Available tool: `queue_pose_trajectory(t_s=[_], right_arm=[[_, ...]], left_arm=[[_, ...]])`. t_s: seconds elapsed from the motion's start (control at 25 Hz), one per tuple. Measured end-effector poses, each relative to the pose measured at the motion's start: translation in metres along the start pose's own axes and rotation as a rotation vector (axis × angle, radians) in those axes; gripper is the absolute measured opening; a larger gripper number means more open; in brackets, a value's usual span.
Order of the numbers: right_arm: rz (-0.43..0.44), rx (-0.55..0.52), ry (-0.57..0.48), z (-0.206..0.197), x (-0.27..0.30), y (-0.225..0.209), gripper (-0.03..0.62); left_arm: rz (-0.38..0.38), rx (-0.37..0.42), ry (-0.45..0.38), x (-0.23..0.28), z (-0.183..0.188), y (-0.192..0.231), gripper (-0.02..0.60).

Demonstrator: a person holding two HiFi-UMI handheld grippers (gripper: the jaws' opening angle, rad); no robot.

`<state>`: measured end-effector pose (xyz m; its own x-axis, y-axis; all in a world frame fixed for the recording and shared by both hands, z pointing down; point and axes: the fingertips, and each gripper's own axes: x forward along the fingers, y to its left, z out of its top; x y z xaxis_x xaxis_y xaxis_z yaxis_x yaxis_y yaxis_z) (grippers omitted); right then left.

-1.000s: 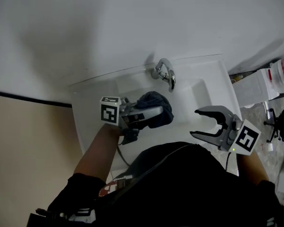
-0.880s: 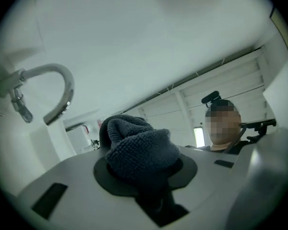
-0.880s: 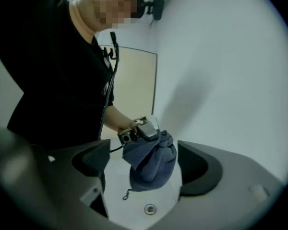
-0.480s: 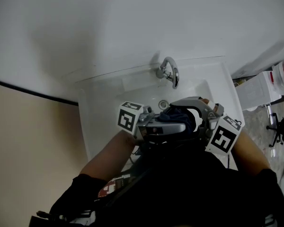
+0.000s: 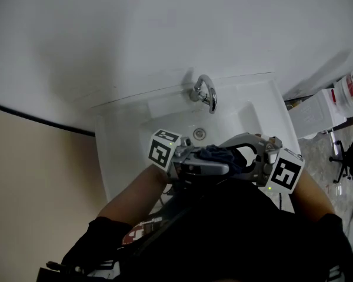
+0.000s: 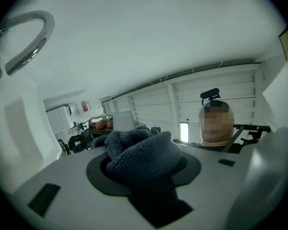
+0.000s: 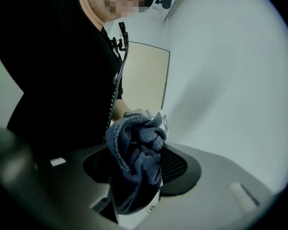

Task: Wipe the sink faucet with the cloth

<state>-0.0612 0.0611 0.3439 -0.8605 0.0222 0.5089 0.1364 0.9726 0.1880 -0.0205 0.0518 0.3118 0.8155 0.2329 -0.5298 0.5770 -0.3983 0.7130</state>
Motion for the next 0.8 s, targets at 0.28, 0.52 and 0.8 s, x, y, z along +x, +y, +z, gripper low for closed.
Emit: queue_pose_trajectory(t_s=[0.28,0.52,0.8], right_arm=[[0.09,0.064,-0.094,-0.006,-0.027,0.009,0.198],[0.117,0.13,-0.236,-0.025,-0.065,0.0,0.129],[0.222,0.154,-0.382,-0.073,-0.1,-0.011,0.109]], left_arm=[[0.016,-0.016,-0.041,0.02,-0.004,0.005,0.197],[0.158,0.008,-0.109,0.023,0.0,0.031,0.253],[0.412,0.017,-0.295,0.02,0.003,0.078,0.253]])
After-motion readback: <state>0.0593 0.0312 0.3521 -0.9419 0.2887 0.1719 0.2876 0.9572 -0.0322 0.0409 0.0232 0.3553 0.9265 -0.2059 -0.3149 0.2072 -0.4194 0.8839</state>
